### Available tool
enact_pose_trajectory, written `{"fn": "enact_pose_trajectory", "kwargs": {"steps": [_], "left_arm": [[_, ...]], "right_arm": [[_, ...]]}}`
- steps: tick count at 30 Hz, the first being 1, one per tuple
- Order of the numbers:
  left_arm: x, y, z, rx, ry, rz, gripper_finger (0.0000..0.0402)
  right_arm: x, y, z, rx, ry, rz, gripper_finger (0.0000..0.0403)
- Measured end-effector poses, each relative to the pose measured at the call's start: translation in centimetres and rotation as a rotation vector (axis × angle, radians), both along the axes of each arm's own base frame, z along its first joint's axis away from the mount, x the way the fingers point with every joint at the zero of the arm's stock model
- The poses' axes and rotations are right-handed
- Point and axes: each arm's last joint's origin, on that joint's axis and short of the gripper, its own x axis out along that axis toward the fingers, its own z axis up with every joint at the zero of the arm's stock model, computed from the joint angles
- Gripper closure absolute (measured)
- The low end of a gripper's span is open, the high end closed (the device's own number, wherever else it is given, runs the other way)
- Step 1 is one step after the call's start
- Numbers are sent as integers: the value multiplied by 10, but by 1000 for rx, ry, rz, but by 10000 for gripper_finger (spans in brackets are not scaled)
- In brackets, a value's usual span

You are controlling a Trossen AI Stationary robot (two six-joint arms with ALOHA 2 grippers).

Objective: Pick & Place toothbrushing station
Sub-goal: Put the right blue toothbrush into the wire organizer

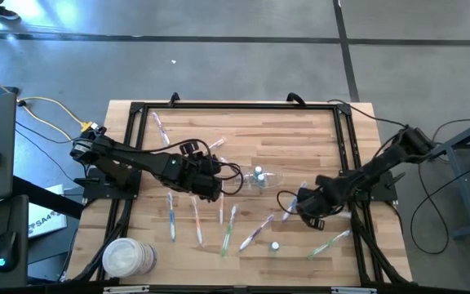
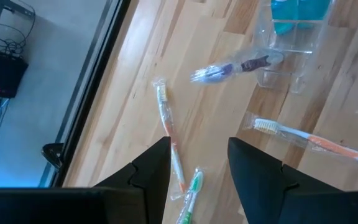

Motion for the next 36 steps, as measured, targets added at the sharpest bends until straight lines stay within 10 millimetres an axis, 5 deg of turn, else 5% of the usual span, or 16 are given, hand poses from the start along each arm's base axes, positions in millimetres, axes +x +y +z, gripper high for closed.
{"fn": "enact_pose_trajectory", "kwargs": {"steps": [6,16,23,30,36], "left_arm": [[-5,2,0,55,30,31,245],[-9,5,-20,148,65,66,245],[-15,4,-24,167,113,49,245],[-49,-4,12,127,-29,-12,245],[-77,-12,55,15,-343,-167,245]], "right_arm": [[1,0,46,-118,-229,26,388],[-7,12,113,-447,-928,147,388],[-9,31,133,-544,-1085,289,388],[-6,36,130,-561,-1077,319,388],[-2,40,132,-605,-1085,358,388]]}}
